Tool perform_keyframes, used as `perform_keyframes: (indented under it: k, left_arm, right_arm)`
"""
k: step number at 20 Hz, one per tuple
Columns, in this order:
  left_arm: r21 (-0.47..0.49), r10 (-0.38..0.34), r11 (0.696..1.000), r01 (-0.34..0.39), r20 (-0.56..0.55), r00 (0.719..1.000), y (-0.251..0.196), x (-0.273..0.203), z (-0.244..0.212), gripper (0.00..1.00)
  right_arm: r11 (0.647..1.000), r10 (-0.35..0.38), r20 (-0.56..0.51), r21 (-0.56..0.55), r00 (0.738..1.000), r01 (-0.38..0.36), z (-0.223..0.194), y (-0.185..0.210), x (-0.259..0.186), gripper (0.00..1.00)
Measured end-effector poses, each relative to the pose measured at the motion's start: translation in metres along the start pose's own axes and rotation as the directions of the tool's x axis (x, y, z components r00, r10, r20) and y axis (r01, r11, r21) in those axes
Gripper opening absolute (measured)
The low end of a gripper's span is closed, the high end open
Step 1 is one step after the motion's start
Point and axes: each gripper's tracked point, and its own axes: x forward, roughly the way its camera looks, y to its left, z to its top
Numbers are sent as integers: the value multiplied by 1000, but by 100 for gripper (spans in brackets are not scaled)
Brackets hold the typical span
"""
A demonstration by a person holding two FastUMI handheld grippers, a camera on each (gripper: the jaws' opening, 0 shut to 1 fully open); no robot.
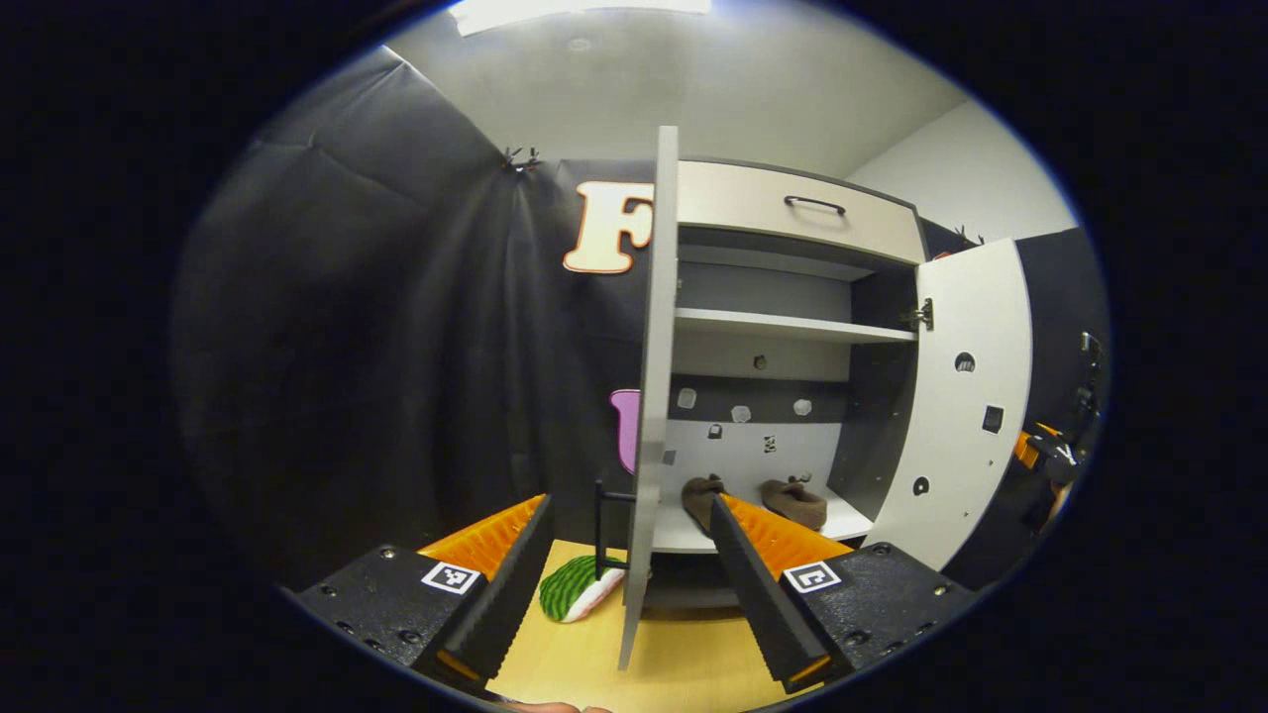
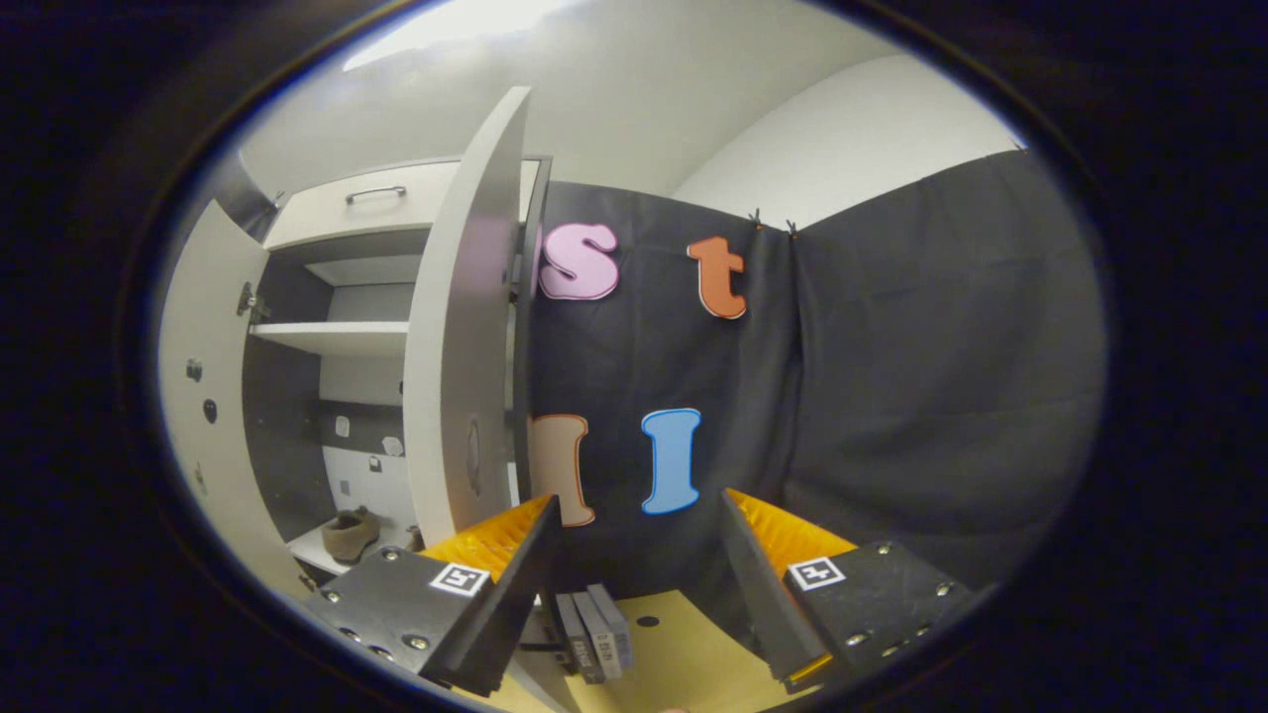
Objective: Grab one shoe with the right hand and put it into the shoe cabinet, grab the other shoe with the left hand and put it into the shoe cabinet; then close the right door with the right hand and the left door with the left hand.
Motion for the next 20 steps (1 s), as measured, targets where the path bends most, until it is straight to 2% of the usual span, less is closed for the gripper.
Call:
perform_keyframes:
  k: [1, 3, 5, 6, 9, 11, 12, 13, 15, 16, 17, 19, 20]
  left_arm:
    - [-8, 19, 1000, -19, -3, 1000, 9, -3, -2, 93]
    - [-18, 48, 999, -48, -6, 999, 23, -7, -5, 97]
    - [-23, 76, 997, -76, -5, 997, 35, -10, -8, 96]
    - [-22, 90, 996, -90, -2, 996, 41, -12, -7, 96]
    - [-26, 122, 992, -122, -3, 992, 47, -14, -8, 96]
    - [-35, 127, 991, -128, -5, 992, 47, -13, -9, 94]
    - [-38, 131, 991, -131, -12, 991, 49, -15, -11, 94]
    - [-40, 136, 990, -137, -19, 990, 51, -16, -14, 97]
    - [-39, 153, 987, -154, -26, 988, 60, -22, -19, 97]
    - [-40, 162, 986, -163, -30, 986, 65, -28, -21, 94]
    - [-42, 172, 984, -174, -33, 984, 69, -33, -22, 97]
    - [-51, 192, 980, -195, -45, 980, 76, -37, -27, 96]
    - [-55, 201, 977, -204, -51, 978, 79, -40, -30, 96]
  right_arm:
    - [1000, 6, -4, 3, 1000, -6, 0, 2, -1, 92]
    - [1000, 4, 4, -20, 1000, -4, 2, 5, -2, 94]
    - [998, 11, 18, -54, 1000, -10, 5, 13, -4, 91]
    - [998, 25, 19, -63, 1000, -24, 6, 20, -6, 94]
    - [995, 88, 11, -52, 996, -87, 4, 47, -9, 91]
    - [990, 132, 9, -41, 991, -131, 2, 68, -9, 94]
    - [987, 154, 6, -38, 988, -154, 2, 79, -9, 92]
    - [983, 179, 3, -36, 984, -179, 0, 90, -9, 92]
    - [971, 238, 2, -31, 971, -238, -2, 119, -8, 92]
    - [965, 261, 1, -29, 965, -261, -3, 131, -7, 92]
    - [960, 279, 1, -32, 960, -278, -3, 143, -5, 92]
    - [948, 317, 5, -41, 948, -316, -3, 167, -3, 92]
    - [933, 357, 5, -37, 934, -357, -4, 184, -2, 91]
